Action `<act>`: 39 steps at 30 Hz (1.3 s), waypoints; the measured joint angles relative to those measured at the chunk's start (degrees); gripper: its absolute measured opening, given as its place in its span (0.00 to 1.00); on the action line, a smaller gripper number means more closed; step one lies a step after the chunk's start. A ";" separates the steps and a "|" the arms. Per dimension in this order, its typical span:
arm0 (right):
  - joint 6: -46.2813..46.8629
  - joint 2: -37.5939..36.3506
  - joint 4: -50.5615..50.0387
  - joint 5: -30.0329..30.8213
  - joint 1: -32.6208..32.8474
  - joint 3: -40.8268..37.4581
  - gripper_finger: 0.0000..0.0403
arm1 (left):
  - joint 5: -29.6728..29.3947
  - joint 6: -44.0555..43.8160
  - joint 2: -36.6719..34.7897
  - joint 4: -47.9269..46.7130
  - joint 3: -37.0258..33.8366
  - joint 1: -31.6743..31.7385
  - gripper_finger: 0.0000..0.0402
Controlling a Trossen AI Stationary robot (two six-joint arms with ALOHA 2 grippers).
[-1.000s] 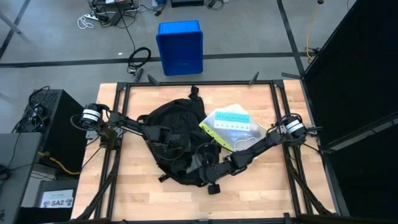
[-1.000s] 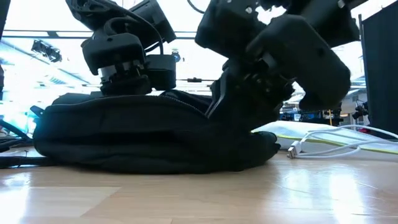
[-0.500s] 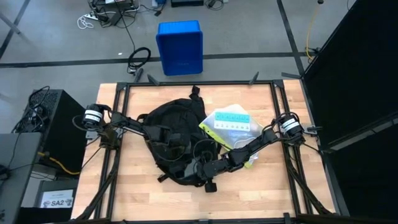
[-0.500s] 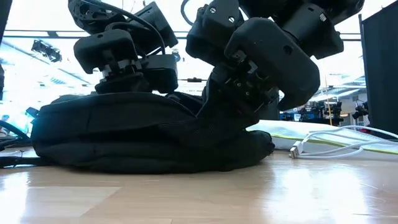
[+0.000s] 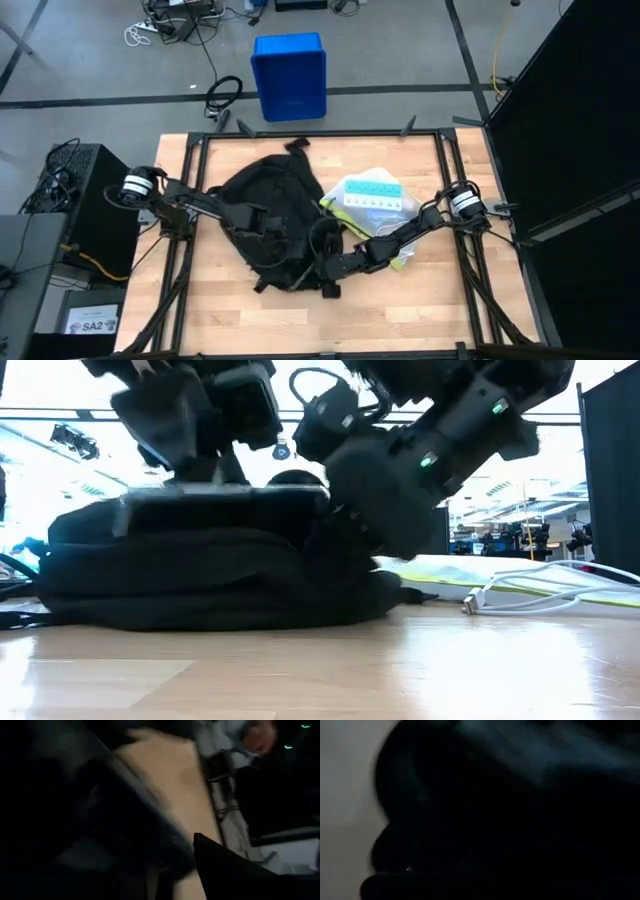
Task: Unpack backpack
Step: Remove the cellphone from the backpack
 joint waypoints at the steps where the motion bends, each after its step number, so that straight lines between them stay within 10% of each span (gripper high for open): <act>1: 0.13 0.02 -0.05 0.74 -0.38 -0.03 0.00 | -0.08 0.02 0.00 0.13 0.05 -0.51 0.24; 24: 1.47 0.22 4.94 -3.15 -1.29 -0.17 0.01 | -11.11 2.92 -0.11 -5.36 0.36 -2.01 0.21; 39: 1.39 0.22 5.58 -3.64 -1.20 -0.11 0.01 | -32.96 10.02 -0.18 -48.45 24.72 -4.69 0.03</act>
